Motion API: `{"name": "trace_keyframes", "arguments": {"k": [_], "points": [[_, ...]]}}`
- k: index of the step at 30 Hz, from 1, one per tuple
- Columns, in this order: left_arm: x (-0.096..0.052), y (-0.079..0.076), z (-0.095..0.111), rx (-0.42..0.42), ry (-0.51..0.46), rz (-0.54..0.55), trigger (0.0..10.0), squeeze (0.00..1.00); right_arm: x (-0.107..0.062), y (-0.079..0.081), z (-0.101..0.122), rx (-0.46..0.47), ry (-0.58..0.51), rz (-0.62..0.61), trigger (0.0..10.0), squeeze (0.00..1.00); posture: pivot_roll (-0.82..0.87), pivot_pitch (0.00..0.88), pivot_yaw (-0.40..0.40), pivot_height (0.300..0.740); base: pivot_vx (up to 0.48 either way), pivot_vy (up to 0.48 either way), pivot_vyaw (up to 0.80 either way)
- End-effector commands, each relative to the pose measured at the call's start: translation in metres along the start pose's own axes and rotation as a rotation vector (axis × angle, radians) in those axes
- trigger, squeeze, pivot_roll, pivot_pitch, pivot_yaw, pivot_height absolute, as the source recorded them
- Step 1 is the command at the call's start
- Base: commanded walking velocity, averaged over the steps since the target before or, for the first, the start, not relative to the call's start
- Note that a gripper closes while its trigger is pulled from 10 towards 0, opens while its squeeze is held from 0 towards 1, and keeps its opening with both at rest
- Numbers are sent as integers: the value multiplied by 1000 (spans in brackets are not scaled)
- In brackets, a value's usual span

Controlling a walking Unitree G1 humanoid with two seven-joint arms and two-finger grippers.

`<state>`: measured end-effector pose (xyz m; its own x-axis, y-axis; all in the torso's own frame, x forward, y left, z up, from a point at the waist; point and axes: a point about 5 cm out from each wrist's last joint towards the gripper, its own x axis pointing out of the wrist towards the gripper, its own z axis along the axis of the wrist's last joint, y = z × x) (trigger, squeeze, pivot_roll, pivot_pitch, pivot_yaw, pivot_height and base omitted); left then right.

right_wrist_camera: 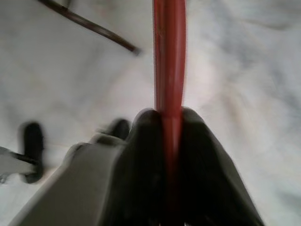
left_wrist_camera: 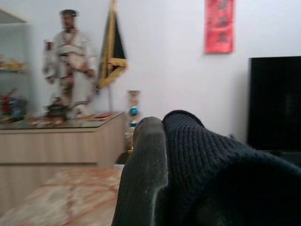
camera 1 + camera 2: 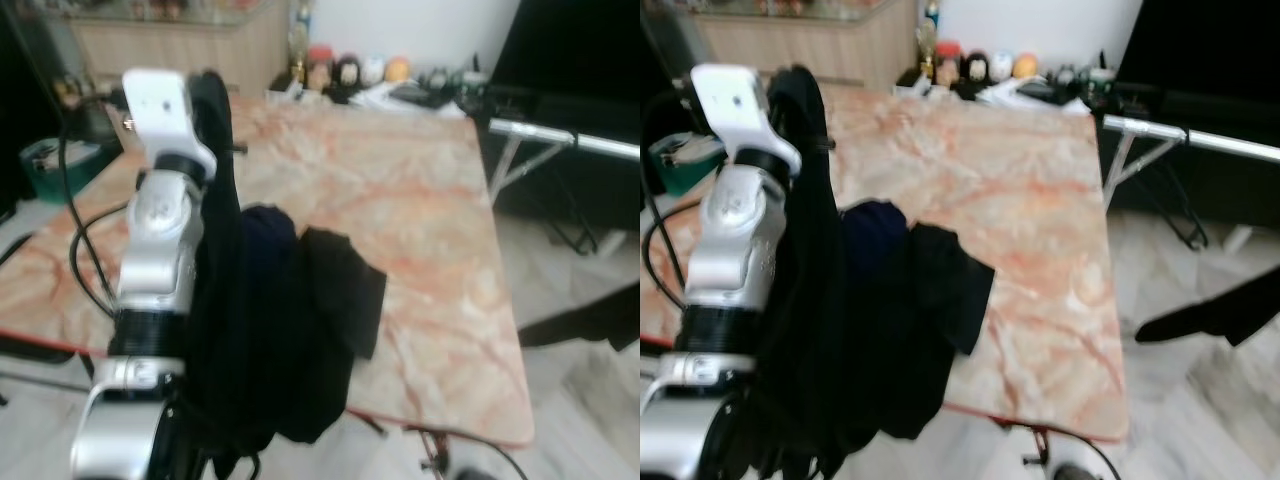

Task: Hang hanger

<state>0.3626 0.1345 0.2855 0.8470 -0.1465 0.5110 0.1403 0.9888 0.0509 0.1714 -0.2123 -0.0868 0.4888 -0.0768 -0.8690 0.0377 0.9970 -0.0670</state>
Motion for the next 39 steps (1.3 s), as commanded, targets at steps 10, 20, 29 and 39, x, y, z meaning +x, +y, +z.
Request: {"name": "trace_keyframes", "arguments": {"k": [10, 20, 29, 39], "points": [[-19, -2, -17, -20, 79, -46, 10000, 0, 1, 6, 5, 1, -16, 17, 10000, 0, 90, 0, -15, 740, 142, 0, 0], [-100, 2, -62, -26, 367, -71, 10000, 0, 1, 4, 3, -14, -9, 19, 10000, 0, 106, 0, -26, 740, 0, 0, 0], [-146, 1, -70, -9, 526, -211, 10000, 698, 0, 3, 2, -28, -2, 21, 10000, 0, 120, 0, -30, 740, 0, 0, 0], [-162, -20, -69, -43, 594, -388, 10000, 1000, 0, 3, 1, -55, 3, 27, 10000, 0, 117, 0, -27, 740, 0, 0, 0]]}}
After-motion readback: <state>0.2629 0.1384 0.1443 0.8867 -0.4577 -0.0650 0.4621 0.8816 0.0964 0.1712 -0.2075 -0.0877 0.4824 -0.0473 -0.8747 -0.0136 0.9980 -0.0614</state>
